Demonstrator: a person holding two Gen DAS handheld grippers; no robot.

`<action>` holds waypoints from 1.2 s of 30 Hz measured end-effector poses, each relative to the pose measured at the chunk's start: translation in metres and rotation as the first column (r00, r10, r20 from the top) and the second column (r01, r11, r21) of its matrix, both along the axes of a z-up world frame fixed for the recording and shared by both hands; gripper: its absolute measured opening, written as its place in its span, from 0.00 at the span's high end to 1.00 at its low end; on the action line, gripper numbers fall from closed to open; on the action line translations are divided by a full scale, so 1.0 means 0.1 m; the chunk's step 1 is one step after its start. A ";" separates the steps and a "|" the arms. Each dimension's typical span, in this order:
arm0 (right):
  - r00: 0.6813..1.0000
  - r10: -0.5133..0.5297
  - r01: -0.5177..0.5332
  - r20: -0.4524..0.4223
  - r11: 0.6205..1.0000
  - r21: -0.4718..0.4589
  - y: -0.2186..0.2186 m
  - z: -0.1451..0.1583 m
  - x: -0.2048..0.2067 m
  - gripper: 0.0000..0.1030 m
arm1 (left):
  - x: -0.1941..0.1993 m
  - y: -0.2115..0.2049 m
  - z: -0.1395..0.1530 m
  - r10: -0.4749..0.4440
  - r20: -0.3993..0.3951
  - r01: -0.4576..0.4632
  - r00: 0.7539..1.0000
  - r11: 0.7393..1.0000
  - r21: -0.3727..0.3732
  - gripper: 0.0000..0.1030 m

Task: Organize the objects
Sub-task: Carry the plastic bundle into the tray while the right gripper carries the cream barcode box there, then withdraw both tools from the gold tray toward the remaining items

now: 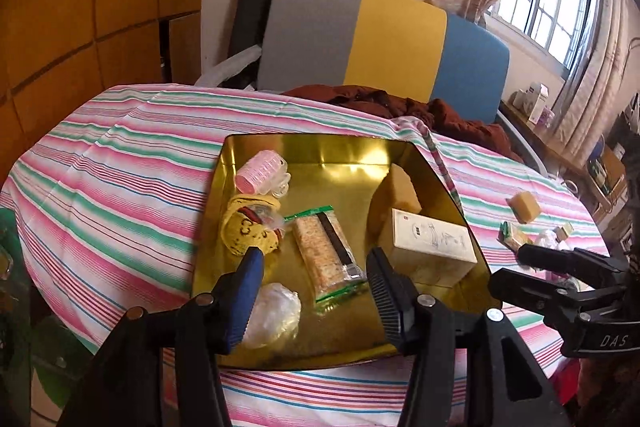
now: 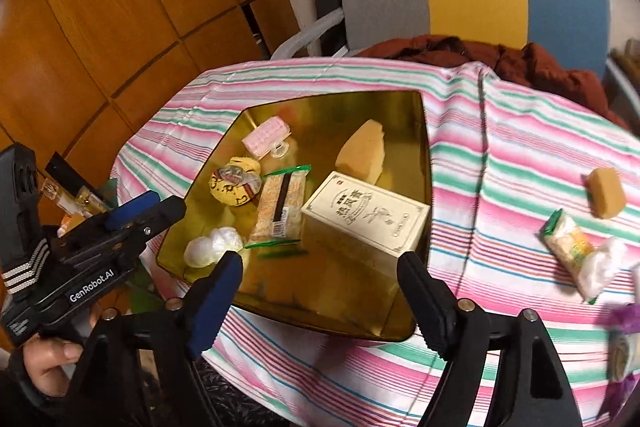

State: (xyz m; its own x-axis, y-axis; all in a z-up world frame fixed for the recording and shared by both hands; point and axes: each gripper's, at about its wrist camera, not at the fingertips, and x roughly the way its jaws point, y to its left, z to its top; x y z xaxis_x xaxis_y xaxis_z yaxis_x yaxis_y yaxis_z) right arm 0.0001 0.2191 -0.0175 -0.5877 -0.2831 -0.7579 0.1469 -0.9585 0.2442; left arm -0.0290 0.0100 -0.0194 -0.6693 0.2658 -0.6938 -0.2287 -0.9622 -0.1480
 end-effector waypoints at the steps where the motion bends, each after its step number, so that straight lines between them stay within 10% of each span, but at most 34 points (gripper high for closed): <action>1: 1.000 -0.007 0.007 -0.006 1.000 0.010 0.01 0.00 0.02 0.21 | 0.01 0.02 0.00 -0.001 0.001 0.001 1.000 1.000 -0.004 0.48; 26: 0.967 -0.241 0.252 -0.079 0.953 0.170 0.71 -0.05 0.36 0.06 | 0.24 0.51 0.00 -0.175 -0.027 0.173 0.984 0.984 -0.046 0.48; 36: 0.828 -0.554 0.559 -0.088 0.803 0.208 2.06 0.07 0.83 0.02 | 0.32 0.91 0.02 -0.319 -0.019 0.319 0.947 0.947 -0.030 0.48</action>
